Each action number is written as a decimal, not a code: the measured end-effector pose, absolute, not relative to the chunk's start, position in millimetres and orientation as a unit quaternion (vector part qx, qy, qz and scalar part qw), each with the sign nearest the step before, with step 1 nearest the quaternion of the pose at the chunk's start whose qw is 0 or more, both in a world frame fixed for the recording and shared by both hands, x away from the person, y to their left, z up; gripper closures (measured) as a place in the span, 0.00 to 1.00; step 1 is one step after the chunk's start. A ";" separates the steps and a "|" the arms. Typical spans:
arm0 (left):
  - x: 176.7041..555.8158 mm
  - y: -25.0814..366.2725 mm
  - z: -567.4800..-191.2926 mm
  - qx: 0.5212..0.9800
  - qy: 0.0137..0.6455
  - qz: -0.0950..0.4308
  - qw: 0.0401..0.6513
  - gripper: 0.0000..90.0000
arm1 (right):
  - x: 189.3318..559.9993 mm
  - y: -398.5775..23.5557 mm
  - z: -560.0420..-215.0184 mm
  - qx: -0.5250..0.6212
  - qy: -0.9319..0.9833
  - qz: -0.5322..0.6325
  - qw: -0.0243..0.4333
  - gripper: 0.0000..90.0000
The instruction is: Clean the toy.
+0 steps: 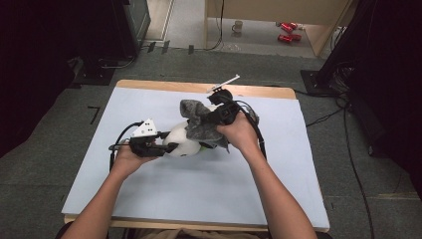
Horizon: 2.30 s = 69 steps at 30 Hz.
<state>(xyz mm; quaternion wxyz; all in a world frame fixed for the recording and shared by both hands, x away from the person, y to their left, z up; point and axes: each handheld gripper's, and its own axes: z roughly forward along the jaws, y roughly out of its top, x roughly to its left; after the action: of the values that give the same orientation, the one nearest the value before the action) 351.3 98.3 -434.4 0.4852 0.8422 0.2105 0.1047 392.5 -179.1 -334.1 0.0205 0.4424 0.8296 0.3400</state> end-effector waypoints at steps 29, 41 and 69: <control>354.2 101.8 -435.9 0.835 0.235 0.086 0.491 0.54 | 390.8 -253.9 -313.5 0.496 0.775 0.390 0.036 0.85; 354.7 103.6 -436.0 0.830 0.243 0.083 0.496 0.52 | 388.7 -162.1 -309.1 0.413 0.811 0.414 -0.026 0.85; 355.4 105.3 -437.8 0.827 0.252 0.072 0.498 0.56 | 405.9 -186.3 -330.4 0.455 0.822 0.342 0.023 0.85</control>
<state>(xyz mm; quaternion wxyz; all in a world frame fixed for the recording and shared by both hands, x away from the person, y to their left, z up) 355.4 105.3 -437.8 0.4981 0.8267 0.2517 0.0716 405.9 -186.3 -330.4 0.0233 0.4547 0.8221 0.3417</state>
